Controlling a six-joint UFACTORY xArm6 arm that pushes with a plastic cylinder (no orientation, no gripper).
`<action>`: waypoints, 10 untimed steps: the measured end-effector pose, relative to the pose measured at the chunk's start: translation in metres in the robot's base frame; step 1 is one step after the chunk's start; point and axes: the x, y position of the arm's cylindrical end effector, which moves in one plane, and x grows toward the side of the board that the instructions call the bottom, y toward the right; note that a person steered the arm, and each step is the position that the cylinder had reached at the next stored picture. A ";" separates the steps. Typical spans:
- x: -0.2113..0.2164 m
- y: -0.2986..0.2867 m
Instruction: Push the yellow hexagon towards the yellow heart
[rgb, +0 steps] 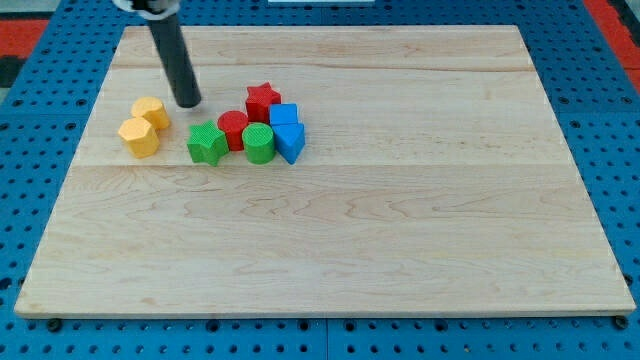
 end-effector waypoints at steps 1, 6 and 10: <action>0.015 -0.027; 0.065 -0.014; 0.095 -0.077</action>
